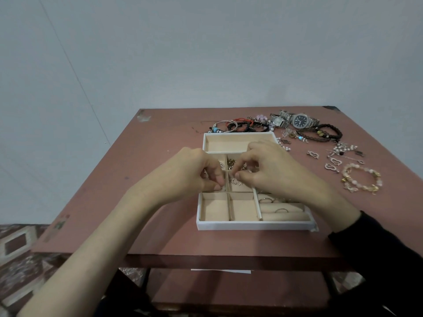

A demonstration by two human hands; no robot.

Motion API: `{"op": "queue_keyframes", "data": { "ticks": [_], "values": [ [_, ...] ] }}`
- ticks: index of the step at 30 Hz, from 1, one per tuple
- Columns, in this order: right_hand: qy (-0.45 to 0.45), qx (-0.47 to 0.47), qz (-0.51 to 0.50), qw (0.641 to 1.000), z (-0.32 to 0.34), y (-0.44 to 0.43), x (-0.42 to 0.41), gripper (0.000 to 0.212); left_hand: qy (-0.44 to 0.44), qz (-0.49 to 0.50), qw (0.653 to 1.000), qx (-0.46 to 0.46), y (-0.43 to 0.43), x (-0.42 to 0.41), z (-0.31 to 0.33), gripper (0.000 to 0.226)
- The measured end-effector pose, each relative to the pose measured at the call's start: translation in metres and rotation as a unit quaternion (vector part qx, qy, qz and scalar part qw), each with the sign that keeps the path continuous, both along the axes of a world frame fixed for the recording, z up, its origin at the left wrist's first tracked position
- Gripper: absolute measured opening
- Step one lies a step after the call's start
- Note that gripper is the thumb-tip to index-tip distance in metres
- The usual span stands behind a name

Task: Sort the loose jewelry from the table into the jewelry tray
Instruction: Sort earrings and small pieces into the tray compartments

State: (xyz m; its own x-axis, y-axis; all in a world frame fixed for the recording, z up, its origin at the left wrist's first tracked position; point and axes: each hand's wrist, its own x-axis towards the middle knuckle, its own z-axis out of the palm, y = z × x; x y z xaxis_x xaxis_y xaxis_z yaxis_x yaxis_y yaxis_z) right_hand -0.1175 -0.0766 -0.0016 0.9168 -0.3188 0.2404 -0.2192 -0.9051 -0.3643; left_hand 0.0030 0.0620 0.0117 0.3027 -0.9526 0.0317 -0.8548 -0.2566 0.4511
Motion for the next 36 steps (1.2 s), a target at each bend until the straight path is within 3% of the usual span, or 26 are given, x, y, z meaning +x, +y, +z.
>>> {"op": "queue_keyframes", "data": {
  "ticks": [12, 27, 36],
  "values": [
    [-0.085, 0.084, -0.037, 0.992, 0.003, -0.019, -0.019, 0.007, 0.032, -0.001, 0.999, -0.021, -0.004, -0.003, 0.005, 0.023],
    [-0.119, 0.141, -0.048, 0.982, -0.001, -0.025, -0.033, 0.009, -0.012, 0.021, 0.999, -0.021, -0.006, 0.001, 0.003, 0.010],
    [-0.153, 0.156, -0.132, 0.967, 0.013, -0.079, -0.068, 0.008, 0.015, 0.013, 0.993, -0.118, -0.045, -0.017, 0.017, 0.005]
  ]
}}
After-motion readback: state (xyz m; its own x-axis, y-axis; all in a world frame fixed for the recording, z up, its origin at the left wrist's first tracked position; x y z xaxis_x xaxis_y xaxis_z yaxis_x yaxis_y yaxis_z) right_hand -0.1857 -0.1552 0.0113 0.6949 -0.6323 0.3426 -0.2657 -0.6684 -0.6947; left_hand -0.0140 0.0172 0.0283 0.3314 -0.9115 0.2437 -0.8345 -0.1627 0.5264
